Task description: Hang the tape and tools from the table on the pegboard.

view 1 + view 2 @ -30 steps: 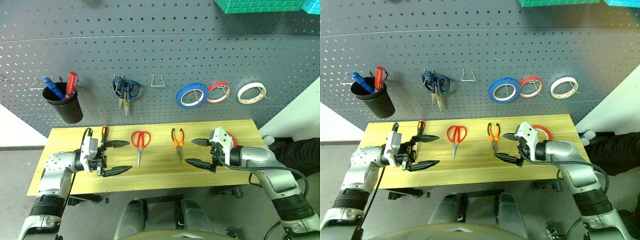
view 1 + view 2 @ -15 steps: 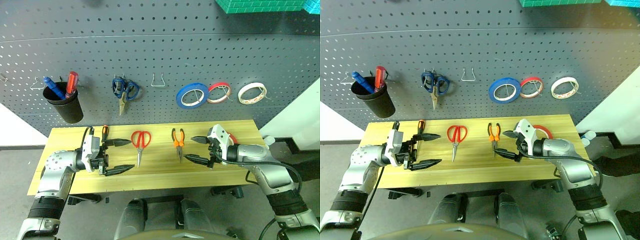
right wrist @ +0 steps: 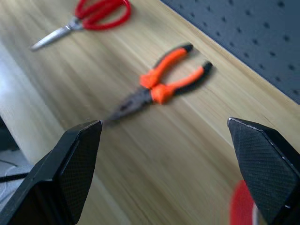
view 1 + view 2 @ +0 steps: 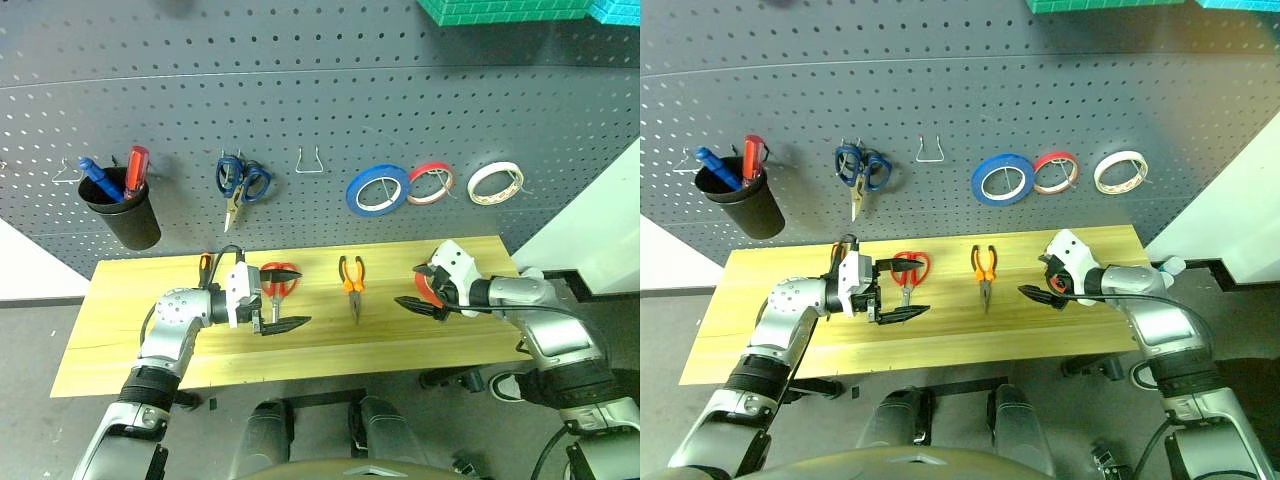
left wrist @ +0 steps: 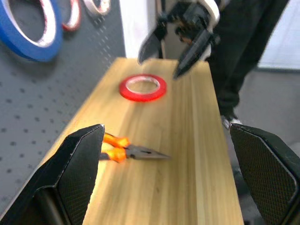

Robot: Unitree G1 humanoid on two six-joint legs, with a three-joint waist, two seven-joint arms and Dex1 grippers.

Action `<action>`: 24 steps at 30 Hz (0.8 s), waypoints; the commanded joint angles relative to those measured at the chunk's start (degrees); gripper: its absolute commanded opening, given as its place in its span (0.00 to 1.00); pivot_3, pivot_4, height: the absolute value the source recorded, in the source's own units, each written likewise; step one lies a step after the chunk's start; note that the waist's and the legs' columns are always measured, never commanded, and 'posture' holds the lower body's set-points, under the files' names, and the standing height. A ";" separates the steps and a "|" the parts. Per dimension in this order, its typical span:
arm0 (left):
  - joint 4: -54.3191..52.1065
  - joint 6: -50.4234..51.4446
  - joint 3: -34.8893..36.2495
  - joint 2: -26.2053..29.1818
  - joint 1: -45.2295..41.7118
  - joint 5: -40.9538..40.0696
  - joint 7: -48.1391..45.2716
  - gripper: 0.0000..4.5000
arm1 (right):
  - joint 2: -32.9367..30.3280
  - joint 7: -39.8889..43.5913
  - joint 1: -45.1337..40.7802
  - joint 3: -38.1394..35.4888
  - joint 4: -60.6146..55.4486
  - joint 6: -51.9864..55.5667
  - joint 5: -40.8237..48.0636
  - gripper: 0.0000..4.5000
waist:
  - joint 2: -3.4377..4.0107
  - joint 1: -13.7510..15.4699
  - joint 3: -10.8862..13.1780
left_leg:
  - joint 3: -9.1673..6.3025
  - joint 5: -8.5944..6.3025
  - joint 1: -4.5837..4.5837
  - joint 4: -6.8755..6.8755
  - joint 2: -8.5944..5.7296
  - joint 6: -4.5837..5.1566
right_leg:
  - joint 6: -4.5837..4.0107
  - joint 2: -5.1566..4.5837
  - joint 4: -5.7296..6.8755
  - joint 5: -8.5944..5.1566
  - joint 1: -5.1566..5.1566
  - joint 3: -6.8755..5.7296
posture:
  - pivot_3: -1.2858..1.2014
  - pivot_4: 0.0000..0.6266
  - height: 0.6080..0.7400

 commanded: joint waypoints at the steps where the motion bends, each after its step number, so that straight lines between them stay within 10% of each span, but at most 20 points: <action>1: 3.06 -3.36 -0.58 -0.59 -2.39 1.28 0.03 0.99 | -1.71 0.06 -1.59 -0.75 0.60 1.54 -0.87 1.00 | 0.00 -0.12 0.00 | 0.00 0.00 0.01 0.04 0.00 0.00 | 0.00 0.00 0.05 0.00 -0.01 0.01 | 0.50 0.21 1.00; 24: -0.88 11.99 -7.33 -4.40 -10.03 9.97 10.65 0.99 | 6.28 -6.37 -22.00 7.61 34.06 0.47 -13.05 1.00 | -0.40 -1.62 4.61 | 0.35 -0.07 -0.11 0.27 -0.01 0.15 | 0.17 0.02 0.43 0.11 -0.39 0.67 | 0.52 0.48 1.00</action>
